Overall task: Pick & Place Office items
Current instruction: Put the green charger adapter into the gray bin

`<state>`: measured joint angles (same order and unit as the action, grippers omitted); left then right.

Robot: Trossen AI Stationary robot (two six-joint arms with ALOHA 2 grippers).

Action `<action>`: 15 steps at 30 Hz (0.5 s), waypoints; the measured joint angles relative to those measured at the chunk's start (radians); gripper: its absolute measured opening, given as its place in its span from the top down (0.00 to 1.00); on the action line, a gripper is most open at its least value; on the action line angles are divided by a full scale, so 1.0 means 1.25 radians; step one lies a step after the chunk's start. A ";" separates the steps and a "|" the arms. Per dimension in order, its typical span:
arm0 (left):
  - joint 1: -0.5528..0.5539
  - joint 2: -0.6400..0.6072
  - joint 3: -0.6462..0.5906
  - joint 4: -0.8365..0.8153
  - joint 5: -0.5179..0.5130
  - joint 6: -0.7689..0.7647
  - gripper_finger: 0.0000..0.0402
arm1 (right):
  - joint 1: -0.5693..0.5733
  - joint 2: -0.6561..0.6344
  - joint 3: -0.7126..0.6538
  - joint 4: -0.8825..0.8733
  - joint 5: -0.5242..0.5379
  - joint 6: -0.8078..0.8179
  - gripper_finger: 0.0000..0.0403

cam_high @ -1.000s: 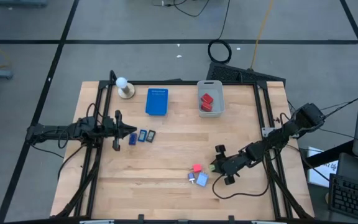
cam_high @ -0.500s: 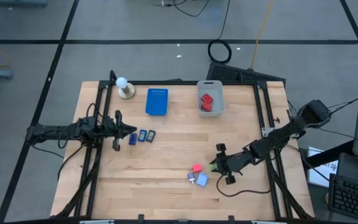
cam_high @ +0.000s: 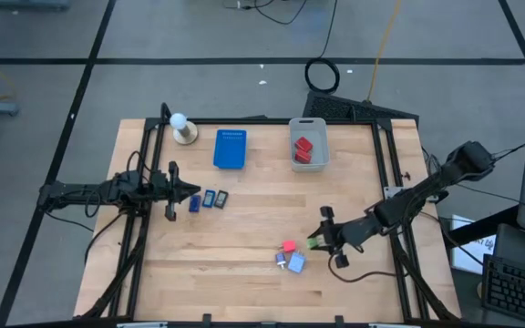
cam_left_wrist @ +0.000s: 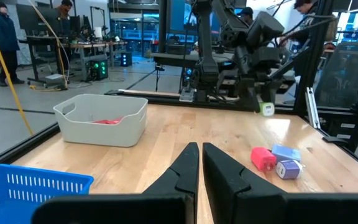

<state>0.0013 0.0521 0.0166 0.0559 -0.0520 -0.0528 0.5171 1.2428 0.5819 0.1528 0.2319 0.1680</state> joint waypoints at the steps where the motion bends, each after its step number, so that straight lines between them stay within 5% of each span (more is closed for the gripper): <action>1: 0.000 0.000 0.000 0.000 0.000 0.000 0.95 | 0.000 -0.007 0.000 0.000 0.000 0.001 0.65; 15: 0.000 0.000 0.000 0.000 0.000 0.000 0.95 | 0.000 -0.114 0.000 -0.040 0.000 -0.018 0.65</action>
<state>0.0013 0.0525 0.0166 0.0559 -0.0521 -0.0528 0.5171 1.1006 0.5819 0.1027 0.2317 0.1450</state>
